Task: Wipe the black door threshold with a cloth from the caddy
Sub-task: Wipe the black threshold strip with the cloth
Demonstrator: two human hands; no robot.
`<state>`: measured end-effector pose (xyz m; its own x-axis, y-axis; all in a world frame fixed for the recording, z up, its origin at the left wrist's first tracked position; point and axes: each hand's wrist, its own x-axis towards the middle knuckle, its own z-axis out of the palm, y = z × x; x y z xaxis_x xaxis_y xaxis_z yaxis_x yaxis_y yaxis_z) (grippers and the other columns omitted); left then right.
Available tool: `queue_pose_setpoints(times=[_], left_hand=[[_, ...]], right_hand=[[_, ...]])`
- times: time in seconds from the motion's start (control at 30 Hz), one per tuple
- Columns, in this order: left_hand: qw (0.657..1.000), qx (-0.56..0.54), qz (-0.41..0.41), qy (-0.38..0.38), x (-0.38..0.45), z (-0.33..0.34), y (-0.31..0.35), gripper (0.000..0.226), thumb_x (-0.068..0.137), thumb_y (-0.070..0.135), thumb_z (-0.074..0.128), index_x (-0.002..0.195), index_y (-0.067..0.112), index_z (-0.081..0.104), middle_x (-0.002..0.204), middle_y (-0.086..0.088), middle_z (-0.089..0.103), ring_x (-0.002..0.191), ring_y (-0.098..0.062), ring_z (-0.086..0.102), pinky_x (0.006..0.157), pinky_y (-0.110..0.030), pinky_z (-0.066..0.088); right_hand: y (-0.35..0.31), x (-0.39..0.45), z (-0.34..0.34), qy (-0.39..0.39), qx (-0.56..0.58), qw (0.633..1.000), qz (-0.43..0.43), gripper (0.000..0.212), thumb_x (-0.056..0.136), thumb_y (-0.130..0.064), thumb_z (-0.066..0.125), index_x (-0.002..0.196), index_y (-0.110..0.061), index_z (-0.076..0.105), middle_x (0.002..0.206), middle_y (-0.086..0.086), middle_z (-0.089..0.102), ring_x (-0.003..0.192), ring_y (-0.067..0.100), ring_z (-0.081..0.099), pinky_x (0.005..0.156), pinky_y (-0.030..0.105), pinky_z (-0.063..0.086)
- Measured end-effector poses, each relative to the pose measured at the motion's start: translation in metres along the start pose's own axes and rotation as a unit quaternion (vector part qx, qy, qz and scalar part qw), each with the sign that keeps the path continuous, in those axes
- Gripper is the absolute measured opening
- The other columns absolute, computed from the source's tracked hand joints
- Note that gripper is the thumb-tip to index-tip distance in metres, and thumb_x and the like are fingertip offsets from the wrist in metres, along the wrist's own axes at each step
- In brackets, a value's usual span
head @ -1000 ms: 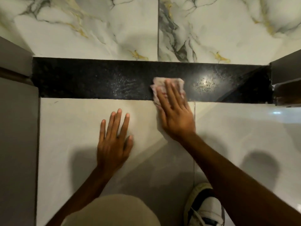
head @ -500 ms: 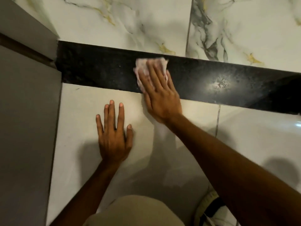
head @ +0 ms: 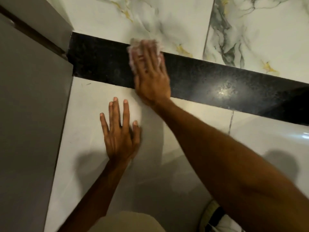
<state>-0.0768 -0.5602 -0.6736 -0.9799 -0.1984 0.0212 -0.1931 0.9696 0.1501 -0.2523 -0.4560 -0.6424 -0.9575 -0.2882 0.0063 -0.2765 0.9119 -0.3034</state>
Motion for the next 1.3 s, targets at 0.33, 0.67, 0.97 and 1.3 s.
queue_pose_setpoints(times=[0.33,0.67,0.97,1.3], left_hand=[[0.999,0.008,-0.045,0.024,-0.010,-0.011,-0.033,0.070,0.113,0.054,0.021,0.174,0.022,0.023,0.183,-0.009,0.020,0.171,-0.030,0.016,0.137,-0.062,0.019],[0.991,0.005,-0.119,0.061,-0.011,-0.005,-0.032,0.066,0.114,0.047,0.026,0.171,0.013,0.032,0.180,-0.015,0.027,0.169,-0.033,0.024,0.137,-0.061,0.021],[0.992,-0.008,-0.119,0.051,-0.011,0.002,-0.036,0.071,0.110,0.044,0.040,0.174,0.018,0.024,0.184,-0.010,0.017,0.171,-0.029,0.013,0.139,-0.060,0.012],[0.989,0.016,-0.143,0.040,-0.011,-0.002,-0.035,0.069,0.112,0.044,0.034,0.174,0.016,0.021,0.183,-0.012,0.018,0.171,-0.031,0.014,0.137,-0.064,0.014]], right_hand=[[0.067,-0.088,-0.031,-0.037,-0.024,0.995,0.094,0.064,0.116,-0.041,0.027,0.176,-0.023,0.012,0.185,0.011,0.003,0.173,0.031,0.001,0.141,0.057,0.014],[-0.058,0.008,0.011,-0.065,0.007,0.990,-0.127,0.063,0.116,-0.038,0.026,0.175,-0.020,0.016,0.184,0.014,0.009,0.172,0.031,0.008,0.142,0.052,0.013],[-0.030,-0.001,-0.002,-0.023,-0.013,0.996,0.088,0.063,0.118,-0.040,0.024,0.176,-0.018,0.010,0.184,0.015,0.003,0.172,0.035,0.002,0.142,0.052,0.009],[-0.065,-0.047,0.008,-0.115,0.003,0.977,-0.177,0.063,0.117,-0.038,0.034,0.175,-0.023,0.016,0.184,0.011,0.008,0.172,0.030,0.005,0.142,0.052,0.013]])
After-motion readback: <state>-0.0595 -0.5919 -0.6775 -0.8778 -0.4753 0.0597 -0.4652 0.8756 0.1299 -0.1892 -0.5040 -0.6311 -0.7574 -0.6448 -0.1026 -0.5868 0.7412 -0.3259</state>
